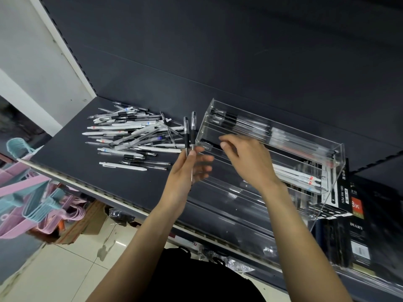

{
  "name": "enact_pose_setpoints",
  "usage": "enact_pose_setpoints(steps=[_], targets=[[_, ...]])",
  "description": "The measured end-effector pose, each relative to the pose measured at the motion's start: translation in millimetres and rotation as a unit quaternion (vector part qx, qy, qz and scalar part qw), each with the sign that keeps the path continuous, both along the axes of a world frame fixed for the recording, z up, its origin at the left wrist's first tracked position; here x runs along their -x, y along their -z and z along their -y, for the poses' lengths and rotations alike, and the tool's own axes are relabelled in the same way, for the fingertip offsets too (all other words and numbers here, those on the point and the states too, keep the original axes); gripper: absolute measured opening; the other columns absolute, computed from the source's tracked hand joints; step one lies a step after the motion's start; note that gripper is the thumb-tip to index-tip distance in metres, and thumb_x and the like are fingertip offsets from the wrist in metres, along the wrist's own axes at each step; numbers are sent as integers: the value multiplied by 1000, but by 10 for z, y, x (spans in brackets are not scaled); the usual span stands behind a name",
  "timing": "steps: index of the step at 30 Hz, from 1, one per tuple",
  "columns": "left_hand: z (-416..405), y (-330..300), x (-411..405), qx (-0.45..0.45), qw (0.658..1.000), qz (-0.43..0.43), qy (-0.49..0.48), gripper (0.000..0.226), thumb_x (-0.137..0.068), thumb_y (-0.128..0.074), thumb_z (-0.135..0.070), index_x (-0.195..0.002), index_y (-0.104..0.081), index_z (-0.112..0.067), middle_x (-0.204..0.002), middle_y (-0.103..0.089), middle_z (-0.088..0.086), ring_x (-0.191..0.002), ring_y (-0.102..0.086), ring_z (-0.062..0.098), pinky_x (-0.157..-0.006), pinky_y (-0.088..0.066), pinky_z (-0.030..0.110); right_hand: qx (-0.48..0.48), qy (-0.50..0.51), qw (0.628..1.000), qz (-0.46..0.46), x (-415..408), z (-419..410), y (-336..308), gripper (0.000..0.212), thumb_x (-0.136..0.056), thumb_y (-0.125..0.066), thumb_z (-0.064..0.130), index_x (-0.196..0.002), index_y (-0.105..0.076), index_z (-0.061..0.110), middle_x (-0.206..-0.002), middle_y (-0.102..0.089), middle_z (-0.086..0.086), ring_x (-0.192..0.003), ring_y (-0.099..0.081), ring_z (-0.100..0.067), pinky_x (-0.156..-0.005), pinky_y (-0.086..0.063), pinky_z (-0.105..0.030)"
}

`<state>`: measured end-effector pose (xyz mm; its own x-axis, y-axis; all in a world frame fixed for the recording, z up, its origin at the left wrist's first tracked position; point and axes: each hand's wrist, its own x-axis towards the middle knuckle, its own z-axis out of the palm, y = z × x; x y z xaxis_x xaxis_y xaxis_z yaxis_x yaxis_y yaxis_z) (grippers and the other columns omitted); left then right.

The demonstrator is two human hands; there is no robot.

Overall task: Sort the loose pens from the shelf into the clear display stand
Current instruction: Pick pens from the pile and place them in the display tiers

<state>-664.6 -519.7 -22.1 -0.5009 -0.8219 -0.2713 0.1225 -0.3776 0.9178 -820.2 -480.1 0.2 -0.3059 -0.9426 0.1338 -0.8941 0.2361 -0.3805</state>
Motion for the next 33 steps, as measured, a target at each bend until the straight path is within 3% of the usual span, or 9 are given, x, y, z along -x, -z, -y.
enact_pose_setpoints(steps=[5, 9, 13, 15, 17, 19, 24, 27, 33], targets=[[-138, -35, 139, 45, 999, -23, 3, 29, -103, -35, -22, -121, -58, -18, -119, -66, 2, -112, -61, 11, -93, -48, 23, 81, 35, 956, 281, -401, -136, -101, 22, -90, -60, 27, -111, -62, 25, -100, -67, 12, -88, -61, 4, -74, -46, -7], [-166, 17, 212, 224, 973, 33, 37, 37, -103, -37, -19, -139, -45, -18, -135, -54, 1, -128, -48, 10, -107, -39, 29, 108, 77, 847, 514, -416, -165, -107, 32, -90, -60, 16, -121, -57, 24, -99, -70, 0, -95, -66, -8, -86, -52, -25], [-157, -5, 232, 272, 960, 38, 60, 39, -101, -39, -18, -139, -43, -27, -139, -49, -6, -130, -42, 1, -105, -34, 14, 167, 98, 804, 563, -341, -225, -182, 30, -88, -61, 6, -117, -62, 14, -92, -70, -6, -88, -67, -11, -79, -52, -22], [-143, -29, 202, 223, 974, -2, 38, 35, -101, -39, -19, -127, -47, -41, -126, -55, -14, -118, -52, 1, -95, -44, 18, 183, 127, 846, 485, -218, -264, -195, 32, -88, -61, 12, -119, -61, 19, -88, -68, 0, -81, -66, -7, -77, -53, -22], [-85, -4, 140, 143, 990, -2, -19, 30, -101, -40, -21, -119, -55, -40, -101, -60, -13, -90, -58, 1, -75, -48, 17, 168, 124, 947, 245, -5, -282, -175, 34, -88, -63, 20, -121, -61, 20, -89, -62, 6, -78, -61, -10, -78, -54, -30], [-2, 41, 51, 72, 996, 20, -46, 29, -101, -42, -24, -109, -64, -42, -83, -49, 0, -72, -45, 9, -64, -39, 20, 110, 70, 991, 20, 161, -262, -156, 37, -86, -66, 22, -122, -61, 20, -88, -59, 8, -74, -58, -11, -69, -53, -34], [150, 121, -99, -2, 999, 35, 0, 37, -103, -31, -31, -117, -65, -27, -65, -33, -8, -54, -24, 6, -47, -20, 19, -15, -1, 987, -159, 265, -10, -97, 19, -90, -61, 28, -106, -56, 19, -91, -70, 2, -80, -67, -24, -63, -44, -29], [137, 101, -139, -14, 1000, 17, -2, 40, -103, -29, -29, -111, -68, -27, -64, -37, -10, -54, -26, 6, -47, -23, 19, -54, -24, 974, -220, 241, 133, 0, 15, -95, -53, 27, -104, -60, 18, -96, -69, 1, -85, -67, -25, -63, -45, -31], [134, 44, -196, -75, 996, -28, -34, 34, -102, -37, -29, -113, -69, -26, -81, -61, -8, -86, -50, 15, -94, -37, 35, -89, -50, 966, -238, 211, 239, 135, 19, -97, -48, 26, -106, -64, 18, -98, -67, 0, -89, -66, -26, -63, -40, -29]])
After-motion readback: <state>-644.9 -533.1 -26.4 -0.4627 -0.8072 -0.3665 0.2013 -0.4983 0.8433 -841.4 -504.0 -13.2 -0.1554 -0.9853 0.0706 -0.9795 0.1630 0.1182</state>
